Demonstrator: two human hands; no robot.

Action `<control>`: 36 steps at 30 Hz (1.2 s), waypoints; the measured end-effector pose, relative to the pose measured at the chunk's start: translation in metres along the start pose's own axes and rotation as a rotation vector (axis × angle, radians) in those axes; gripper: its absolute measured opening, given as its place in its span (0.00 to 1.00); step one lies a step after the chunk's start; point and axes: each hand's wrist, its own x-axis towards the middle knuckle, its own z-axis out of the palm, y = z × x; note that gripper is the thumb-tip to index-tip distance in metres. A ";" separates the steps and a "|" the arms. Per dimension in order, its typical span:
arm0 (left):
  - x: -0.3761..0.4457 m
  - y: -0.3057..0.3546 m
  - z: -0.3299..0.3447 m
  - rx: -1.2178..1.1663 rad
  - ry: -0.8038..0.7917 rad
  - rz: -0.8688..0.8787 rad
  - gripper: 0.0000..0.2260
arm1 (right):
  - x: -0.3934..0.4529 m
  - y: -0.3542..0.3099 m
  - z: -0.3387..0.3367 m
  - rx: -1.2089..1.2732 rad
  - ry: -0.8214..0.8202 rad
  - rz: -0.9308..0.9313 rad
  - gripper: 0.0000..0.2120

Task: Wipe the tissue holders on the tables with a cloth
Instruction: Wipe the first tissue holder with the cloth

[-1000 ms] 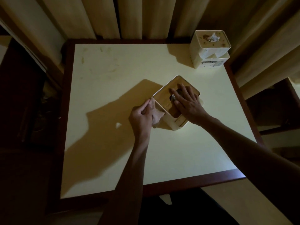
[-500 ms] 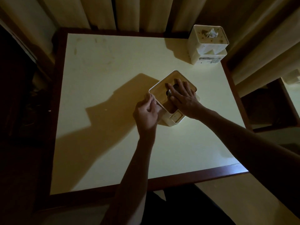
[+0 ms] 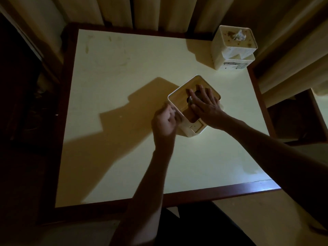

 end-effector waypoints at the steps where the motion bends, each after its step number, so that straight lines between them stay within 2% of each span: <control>1: 0.014 -0.007 0.000 0.053 0.007 -0.029 0.10 | 0.000 0.000 -0.001 -0.004 -0.014 0.007 0.29; 4: 0.034 -0.016 0.001 0.118 -0.060 -0.102 0.13 | 0.000 0.000 -0.001 -0.007 -0.034 0.024 0.25; 6: 0.024 -0.009 0.002 0.132 -0.082 -0.093 0.09 | 0.001 0.002 0.002 -0.022 -0.013 0.012 0.29; 8: -0.003 0.003 0.006 0.028 -0.113 -0.146 0.06 | 0.001 0.005 0.005 -0.025 0.004 -0.002 0.32; 12: -0.058 0.023 0.024 0.007 -0.199 -0.259 0.14 | 0.001 0.005 0.005 -0.004 0.003 0.005 0.33; 14: -0.064 0.027 0.027 -0.012 -0.237 -0.305 0.13 | 0.000 0.005 0.004 0.010 0.001 0.007 0.34; 18: -0.034 0.004 0.020 0.053 -0.225 -0.249 0.10 | 0.000 0.006 0.005 0.028 0.002 0.003 0.33; 22: 0.014 -0.021 0.009 0.033 -0.110 -0.305 0.06 | 0.001 0.004 0.003 0.016 -0.019 -0.001 0.31; 24: 0.033 -0.027 0.007 0.120 -0.165 -0.290 0.08 | 0.000 0.004 0.002 0.018 -0.023 0.005 0.33; 26: 0.035 -0.028 0.006 0.175 -0.213 -0.325 0.10 | -0.001 0.002 0.002 0.019 -0.027 0.004 0.35; 30: -0.001 -0.020 0.012 0.119 -0.200 -0.329 0.09 | -0.002 0.002 0.003 0.005 -0.020 0.022 0.29; 32: -0.025 -0.015 0.018 0.120 -0.261 -0.308 0.10 | -0.002 0.001 0.002 0.002 -0.008 0.026 0.27; 34: -0.050 -0.005 0.019 0.088 -0.432 -0.338 0.08 | -0.002 0.000 0.001 0.022 -0.014 0.020 0.27; 36: -0.065 -0.004 0.009 0.111 -0.523 -0.309 0.10 | -0.004 0.000 -0.001 0.030 -0.002 0.013 0.29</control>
